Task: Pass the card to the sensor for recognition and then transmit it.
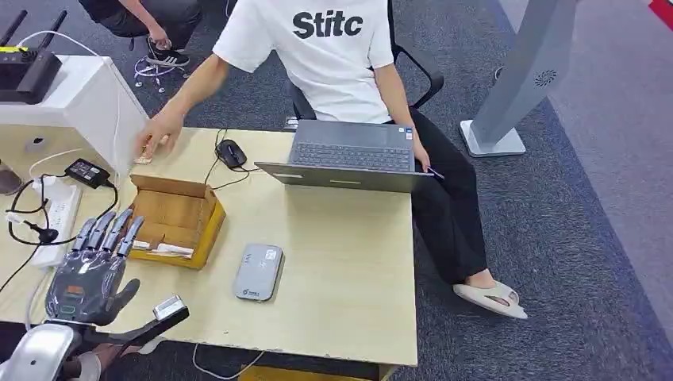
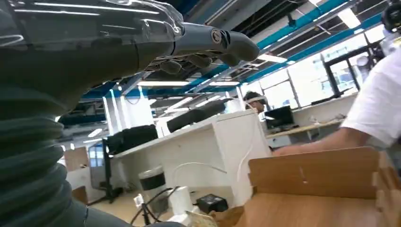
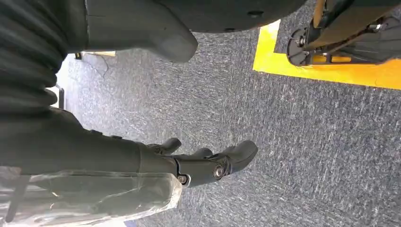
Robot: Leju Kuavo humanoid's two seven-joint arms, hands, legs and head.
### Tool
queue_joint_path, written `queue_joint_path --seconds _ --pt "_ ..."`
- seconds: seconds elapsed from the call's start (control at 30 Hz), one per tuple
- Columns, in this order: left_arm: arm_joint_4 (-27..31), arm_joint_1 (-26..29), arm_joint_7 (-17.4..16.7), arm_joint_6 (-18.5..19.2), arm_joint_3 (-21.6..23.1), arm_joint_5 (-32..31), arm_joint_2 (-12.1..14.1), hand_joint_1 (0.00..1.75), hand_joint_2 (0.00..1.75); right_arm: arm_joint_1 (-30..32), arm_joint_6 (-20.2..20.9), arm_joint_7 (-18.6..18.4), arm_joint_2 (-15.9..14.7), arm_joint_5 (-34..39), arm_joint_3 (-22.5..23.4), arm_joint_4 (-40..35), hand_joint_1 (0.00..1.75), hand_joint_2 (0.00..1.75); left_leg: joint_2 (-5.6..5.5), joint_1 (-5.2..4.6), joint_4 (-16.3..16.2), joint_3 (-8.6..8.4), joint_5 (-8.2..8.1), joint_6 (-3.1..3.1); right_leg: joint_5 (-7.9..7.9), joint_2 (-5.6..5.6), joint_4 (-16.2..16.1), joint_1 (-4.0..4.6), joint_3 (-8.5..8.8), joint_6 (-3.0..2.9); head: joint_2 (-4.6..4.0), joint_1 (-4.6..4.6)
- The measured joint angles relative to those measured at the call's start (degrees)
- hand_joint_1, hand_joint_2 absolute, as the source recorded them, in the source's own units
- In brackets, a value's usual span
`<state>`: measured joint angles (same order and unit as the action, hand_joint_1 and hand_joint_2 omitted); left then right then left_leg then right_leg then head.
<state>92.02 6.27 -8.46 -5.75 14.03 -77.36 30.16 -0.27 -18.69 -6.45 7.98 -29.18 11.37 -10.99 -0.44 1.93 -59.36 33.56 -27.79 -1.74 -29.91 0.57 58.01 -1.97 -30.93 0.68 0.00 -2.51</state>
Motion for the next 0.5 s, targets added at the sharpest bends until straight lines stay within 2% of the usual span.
queue_joint_path --seconds 0.17,0.5 --pt "-0.37 2.46 -1.70 -0.79 -2.56 -1.33 -0.63 0.00 1.75 0.01 -0.09 0.04 0.31 -0.72 0.63 0.00 0.00 1.75 -0.01 0.00 0.00 0.00 0.00 0.00 0.00 -0.01 0.00 0.00 0.00 0.00 0.00 -0.02" --pt "-1.14 5.22 -1.16 0.18 -6.62 -0.52 -0.63 0.00 1.75 0.04 0.00 0.46 0.44 -1.73 1.20 -0.02 0.00 1.75 -0.05 0.00 0.01 0.00 0.00 0.00 0.00 -0.04 0.00 0.00 0.00 0.00 0.00 -0.02"
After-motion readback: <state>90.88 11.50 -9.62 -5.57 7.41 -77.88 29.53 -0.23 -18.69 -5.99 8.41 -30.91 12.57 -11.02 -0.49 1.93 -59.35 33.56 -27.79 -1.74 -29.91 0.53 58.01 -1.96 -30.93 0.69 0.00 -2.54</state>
